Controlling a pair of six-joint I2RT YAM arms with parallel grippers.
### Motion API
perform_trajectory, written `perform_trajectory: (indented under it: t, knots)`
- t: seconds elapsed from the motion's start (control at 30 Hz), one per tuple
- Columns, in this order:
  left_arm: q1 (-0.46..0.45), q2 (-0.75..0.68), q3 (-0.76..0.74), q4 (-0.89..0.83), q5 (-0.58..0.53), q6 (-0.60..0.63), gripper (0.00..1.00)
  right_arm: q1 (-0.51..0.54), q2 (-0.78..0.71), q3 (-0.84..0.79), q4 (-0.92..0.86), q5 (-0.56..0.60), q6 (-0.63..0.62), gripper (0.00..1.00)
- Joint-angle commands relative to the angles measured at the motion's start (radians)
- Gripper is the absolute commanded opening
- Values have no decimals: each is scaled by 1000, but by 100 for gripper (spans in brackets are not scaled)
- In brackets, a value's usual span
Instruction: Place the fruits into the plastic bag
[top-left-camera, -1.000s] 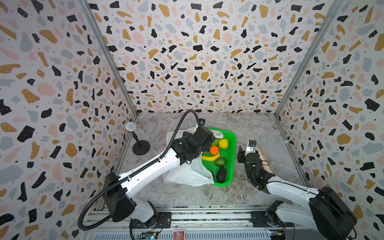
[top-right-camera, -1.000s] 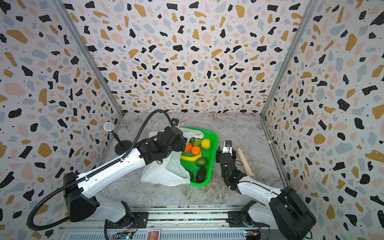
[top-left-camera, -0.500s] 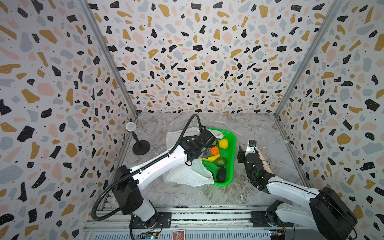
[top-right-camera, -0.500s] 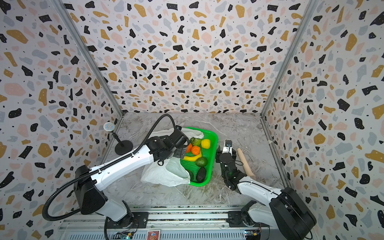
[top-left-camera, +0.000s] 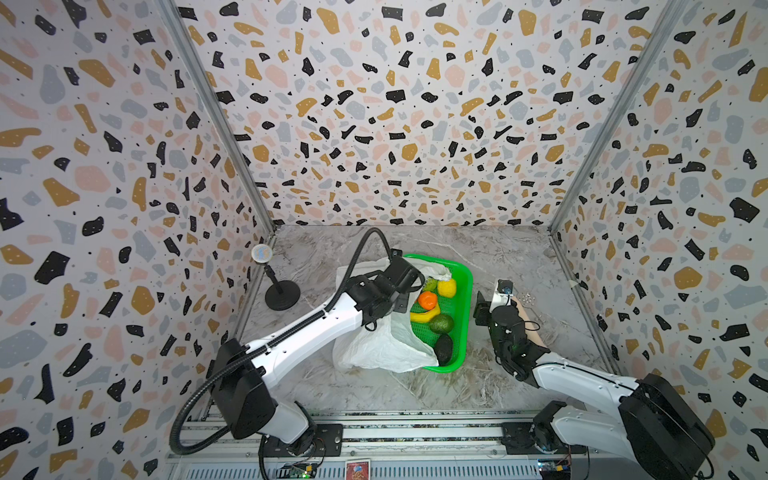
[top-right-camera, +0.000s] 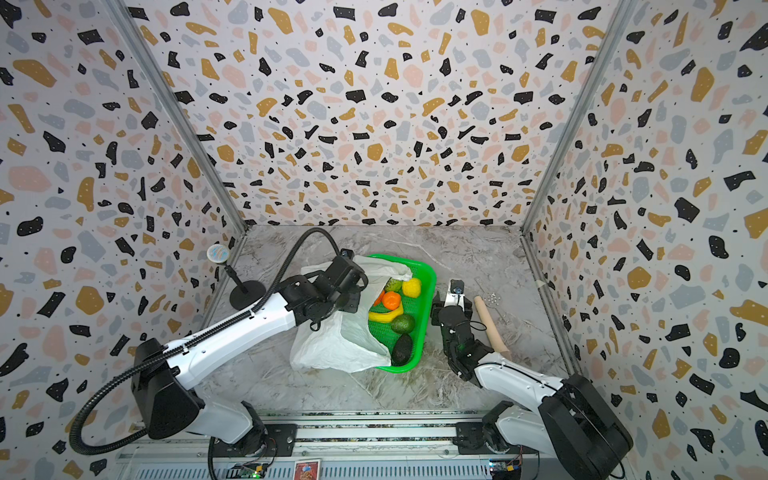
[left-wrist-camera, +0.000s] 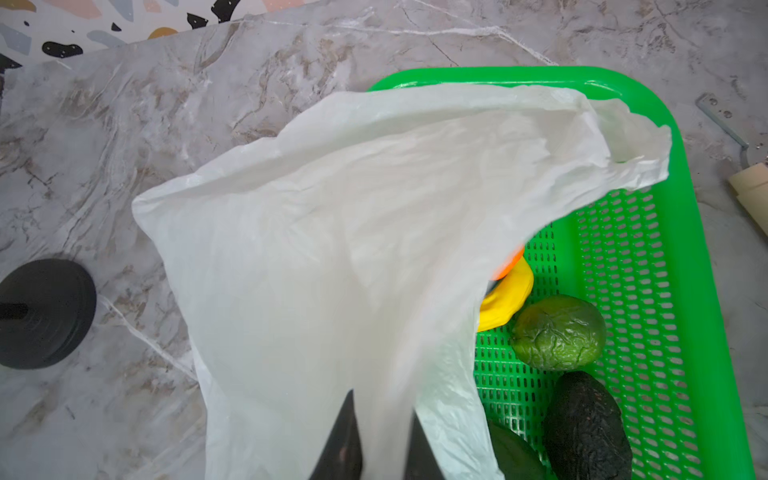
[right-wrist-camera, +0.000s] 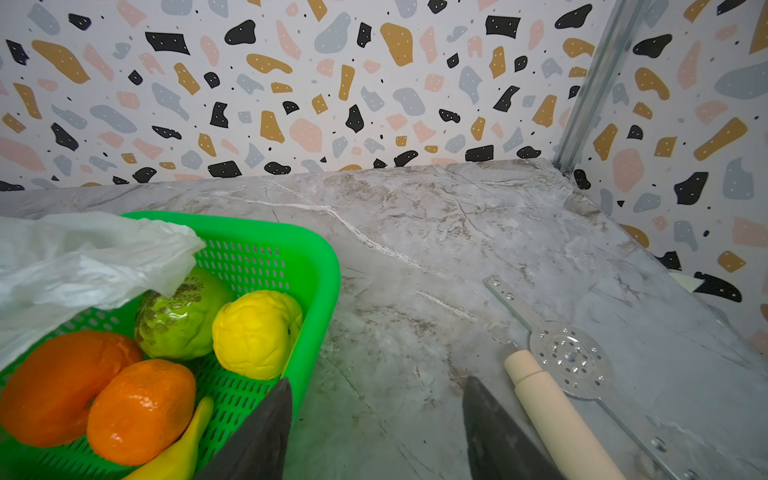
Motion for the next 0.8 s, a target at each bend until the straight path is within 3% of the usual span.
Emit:
perform_trajectory:
  t: [0.0, 0.13, 0.3, 0.37, 0.53, 0.67, 0.77]
  knots:
    - [54, -87, -47, 178, 151, 64, 3, 7, -31, 39, -10, -85, -30, 64]
    - [71, -119, -52, 216, 184, 163, 0, 45, -22, 103, -43, -185, -116, 56]
    - [123, -109, -30, 222, 333, 216, 0, 60, 0, 218, -155, -403, -127, 59]
    - [163, -107, -35, 245, 368, 203, 0, 58, 3, 246, -184, -497, -98, 63]
    - [285, -106, -75, 365, 547, 105, 0, 49, 39, 284, -253, -570, -36, 68]
    - [341, -81, -75, 437, 668, 44, 0, 50, 90, 355, -426, -598, -35, 71]
    - [355, -51, -43, 416, 688, 55, 0, 50, 138, 425, -575, -646, -50, 72]
